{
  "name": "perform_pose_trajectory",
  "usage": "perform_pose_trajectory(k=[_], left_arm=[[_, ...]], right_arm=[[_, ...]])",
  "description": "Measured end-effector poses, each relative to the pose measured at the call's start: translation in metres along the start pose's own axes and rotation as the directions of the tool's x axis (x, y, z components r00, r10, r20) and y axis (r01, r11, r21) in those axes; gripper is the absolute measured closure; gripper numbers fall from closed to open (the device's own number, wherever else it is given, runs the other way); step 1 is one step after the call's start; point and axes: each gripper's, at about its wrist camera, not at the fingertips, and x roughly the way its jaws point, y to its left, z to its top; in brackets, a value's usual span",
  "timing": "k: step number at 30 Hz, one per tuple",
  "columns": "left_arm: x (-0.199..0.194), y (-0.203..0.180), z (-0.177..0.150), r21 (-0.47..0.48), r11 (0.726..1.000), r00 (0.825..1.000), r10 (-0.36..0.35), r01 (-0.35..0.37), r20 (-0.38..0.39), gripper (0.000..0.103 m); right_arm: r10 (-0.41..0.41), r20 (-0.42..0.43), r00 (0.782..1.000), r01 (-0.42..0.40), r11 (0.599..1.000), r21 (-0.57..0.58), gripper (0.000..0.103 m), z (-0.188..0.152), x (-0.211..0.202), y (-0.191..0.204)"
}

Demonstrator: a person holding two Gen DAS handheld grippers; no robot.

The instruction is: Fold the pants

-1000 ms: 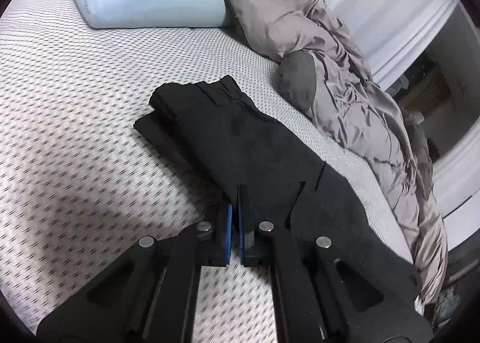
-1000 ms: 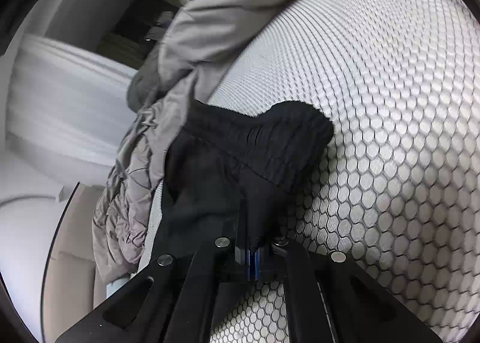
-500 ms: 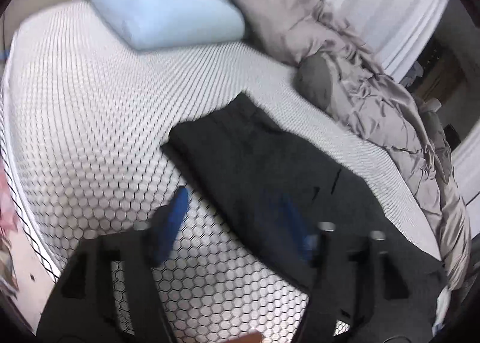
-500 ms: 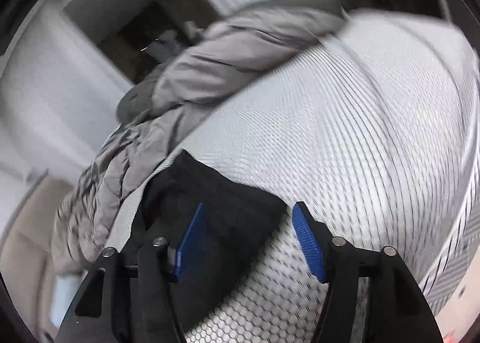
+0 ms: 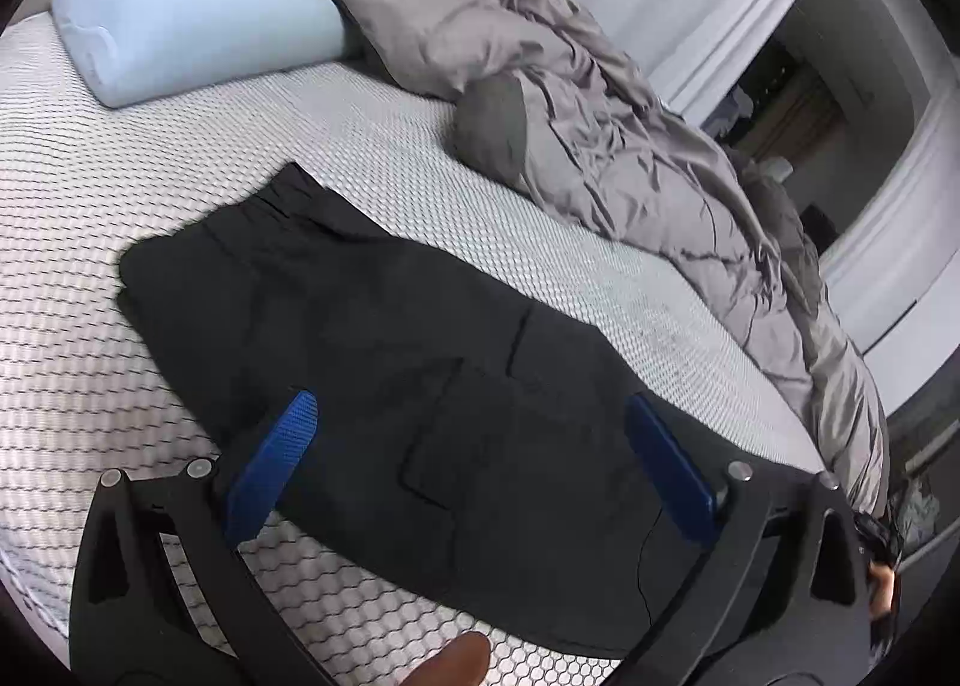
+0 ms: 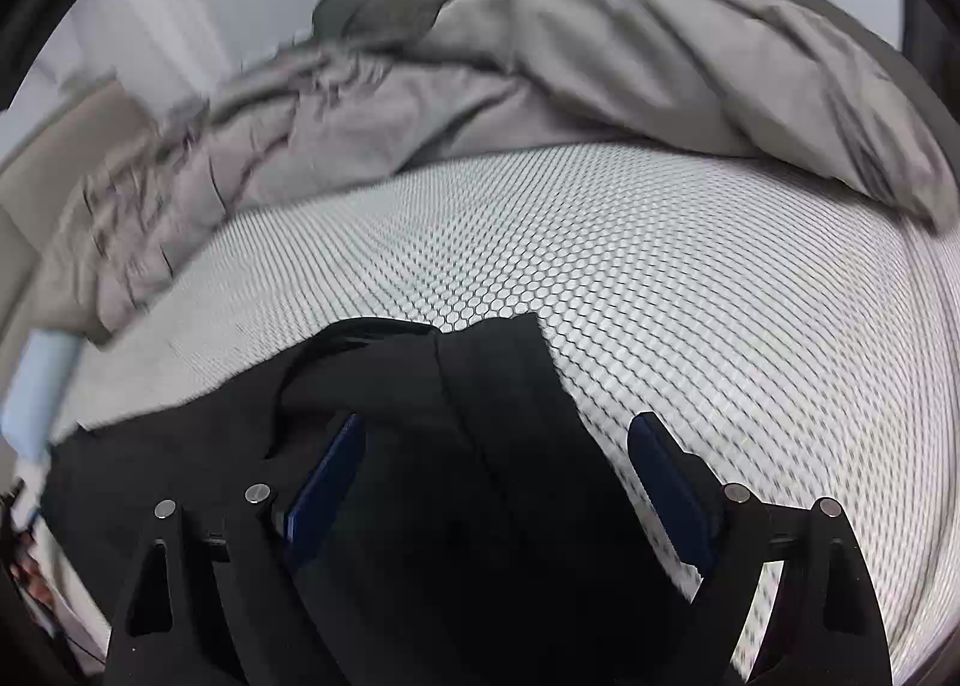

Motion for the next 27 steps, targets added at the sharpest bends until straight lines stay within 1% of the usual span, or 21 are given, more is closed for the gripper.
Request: perform_pose_trajectory(k=[1,2,3,4,5,6,8,10,11,12,13,14,15,16,17,18,20,23,25,26,27], left_arm=[[0.006,-0.005,-0.001,0.016,1.0,1.0,0.008,-0.008,-0.016,0.001],[0.011,-0.008,-0.002,0.027,1.0,1.0,0.015,-0.014,-0.022,0.001],[0.015,-0.011,-0.004,0.045,0.999,0.999,0.029,-0.027,-0.029,0.001],[0.018,-0.014,-0.006,0.064,0.997,0.998,0.053,-0.051,-0.032,0.001],[0.02,-0.012,-0.007,0.073,0.995,0.997,0.063,-0.061,-0.033,0.001],[0.023,-0.013,-0.008,0.082,0.994,0.997,0.076,-0.072,-0.035,0.001],[0.03,-0.009,-0.009,0.081,0.991,0.992,0.111,-0.106,-0.054,0.001],[0.036,-0.002,-0.01,0.061,0.99,0.988,0.133,-0.128,-0.081,0.001],[0.039,0.001,-0.01,0.053,0.99,0.987,0.137,-0.133,-0.088,0.001],[0.04,0.005,-0.009,0.045,0.99,0.986,0.14,-0.136,-0.091,0.001],[0.037,0.007,-0.01,0.037,0.989,0.985,0.145,-0.142,-0.09,0.001],[0.036,0.011,-0.009,0.03,0.989,0.985,0.147,-0.145,-0.088,0.001],[0.03,0.015,-0.009,0.02,0.99,0.986,0.144,-0.143,-0.084,0.001],[0.025,0.018,-0.009,0.01,0.99,0.987,0.141,-0.141,-0.079,0.001],[0.019,0.023,-0.009,-0.005,0.991,0.988,0.136,-0.137,-0.068,0.001],[0.012,0.03,-0.01,-0.025,0.991,0.989,0.133,-0.135,-0.058,0.001],[0.004,0.044,-0.009,-0.065,0.988,0.988,0.139,-0.143,-0.062,0.001],[-0.004,0.067,-0.008,-0.121,0.982,0.988,0.139,-0.147,-0.074,0.002],[-0.004,0.082,-0.011,-0.168,0.976,0.987,0.12,-0.136,-0.102,0.01],[-0.003,0.087,-0.012,-0.189,0.975,0.988,0.099,-0.121,-0.119,0.019],[-0.001,0.092,-0.014,-0.209,0.972,0.988,0.079,-0.106,-0.134,0.025]], right_arm=[[-0.02,-0.014,1.0,0.02,1.0,-0.017,0.012,0.004,0.009,0.003],[-0.045,-0.028,0.999,0.044,0.998,-0.039,0.022,0.006,0.017,0.006],[-0.063,-0.033,0.997,0.061,0.996,-0.071,0.048,0.007,0.023,0.011],[-0.07,-0.034,0.997,0.067,0.993,-0.102,0.055,0.007,0.025,0.014],[-0.057,-0.022,0.998,0.054,0.991,-0.119,0.066,0.005,0.023,0.016],[-0.037,0.016,0.999,0.039,0.991,-0.13,0.071,0.004,0.019,0.017],[-0.076,0.075,0.994,0.082,0.993,-0.082,0.071,0.004,0.013,0.01],[-0.119,0.097,0.988,0.117,0.993,0.024,0.069,0.004,0.009,-0.006],[-0.144,0.092,0.985,0.141,0.989,0.046,0.062,0.005,0.011,-0.009],[-0.167,0.086,0.982,0.163,0.985,0.051,0.047,0.005,0.013,-0.009],[-0.179,0.079,0.981,0.176,0.983,0.052,0.041,0.005,0.016,-0.008],[-0.179,0.078,0.981,0.175,0.983,0.054,0.032,0.002,0.013,-0.007],[-0.159,0.095,0.983,0.153,0.986,0.067,0.023,-0.003,0.005,-0.008],[-0.153,0.109,0.982,0.145,0.986,0.081,0.019,-0.008,-0.003,-0.011],[-0.156,0.133,0.979,0.142,0.984,0.111,0.017,-0.016,-0.016,-0.015],[-0.148,0.17,0.974,0.12,0.98,0.16,0.014,-0.029,-0.036,-0.022],[-0.114,0.223,0.968,0.053,0.963,0.263,0.008,-0.059,-0.064,-0.036],[-0.058,0.255,0.965,-0.039,0.931,0.362,0.008,-0.101,-0.092,-0.046],[-0.036,0.307,0.951,-0.095,0.912,0.399,0.008,-0.13,-0.109,-0.048],[-0.023,0.334,0.942,-0.127,0.899,0.42,0.007,-0.145,-0.115,-0.049],[-0.01,0.347,0.938,-0.152,0.887,0.436,0.007,-0.158,-0.117,-0.049]])
